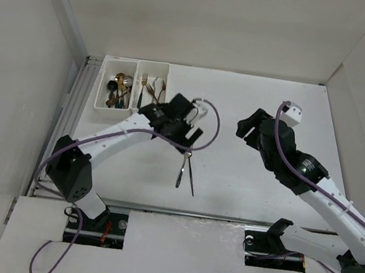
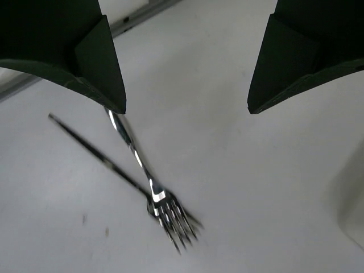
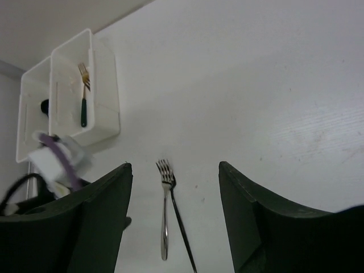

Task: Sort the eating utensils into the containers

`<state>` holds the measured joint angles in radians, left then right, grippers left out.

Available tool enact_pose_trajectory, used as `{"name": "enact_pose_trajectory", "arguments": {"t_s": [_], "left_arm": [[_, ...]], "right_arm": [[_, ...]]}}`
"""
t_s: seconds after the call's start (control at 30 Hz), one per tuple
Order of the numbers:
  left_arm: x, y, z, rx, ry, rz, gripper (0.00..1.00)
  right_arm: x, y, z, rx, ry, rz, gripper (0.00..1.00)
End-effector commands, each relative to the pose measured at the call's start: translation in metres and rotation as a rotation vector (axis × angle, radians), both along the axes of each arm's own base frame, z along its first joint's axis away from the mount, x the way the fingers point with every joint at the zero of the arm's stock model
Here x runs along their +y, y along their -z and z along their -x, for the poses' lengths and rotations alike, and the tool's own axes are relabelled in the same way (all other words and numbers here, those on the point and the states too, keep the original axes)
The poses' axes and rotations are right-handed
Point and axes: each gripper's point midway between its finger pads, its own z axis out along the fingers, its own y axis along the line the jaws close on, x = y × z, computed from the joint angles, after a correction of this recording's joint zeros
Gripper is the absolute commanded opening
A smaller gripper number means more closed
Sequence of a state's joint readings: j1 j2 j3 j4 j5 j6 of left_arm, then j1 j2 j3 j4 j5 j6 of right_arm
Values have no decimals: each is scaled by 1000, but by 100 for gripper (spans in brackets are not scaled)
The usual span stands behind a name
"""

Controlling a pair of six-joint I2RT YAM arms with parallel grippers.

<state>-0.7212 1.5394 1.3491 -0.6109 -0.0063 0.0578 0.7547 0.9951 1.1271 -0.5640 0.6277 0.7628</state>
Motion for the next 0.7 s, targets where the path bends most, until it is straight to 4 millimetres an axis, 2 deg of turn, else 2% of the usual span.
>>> {"name": "enact_pose_trajectory", "arguments": {"t_s": [0.0,0.07,0.1,0.13,0.23,0.27,0.37,0.43,0.47,0.53,0.6,0.67], "left_arm": [[4,43,56,155,120,-86,85],[-3,50,66,169,147,-81,85],[-13,59,75,197,183,-77,85],[-17,59,76,193,187,-68,85],[-29,74,83,199,224,-61,86],[-32,73,81,192,217,-47,86],[-35,93,76,207,191,-66,86],[-29,107,72,202,161,-106,85],[-25,117,63,179,120,-145,85],[-19,128,59,178,92,-190,81],[-8,139,48,202,38,-200,70],[-7,145,42,209,11,-180,59]], "right_arm": [[1,12,13,42,-8,-51,67],[-4,15,19,52,-1,-60,67],[-5,18,20,55,3,-66,67],[-5,17,20,56,7,-78,67],[-9,23,25,66,17,-93,67],[-7,24,27,73,8,-86,67],[-12,27,28,79,33,-74,67],[-16,27,29,80,50,-87,67],[-16,30,29,86,51,-80,67],[-20,30,31,85,65,-87,67],[-20,33,31,92,71,-92,67],[-21,33,33,92,74,-100,67]]}}
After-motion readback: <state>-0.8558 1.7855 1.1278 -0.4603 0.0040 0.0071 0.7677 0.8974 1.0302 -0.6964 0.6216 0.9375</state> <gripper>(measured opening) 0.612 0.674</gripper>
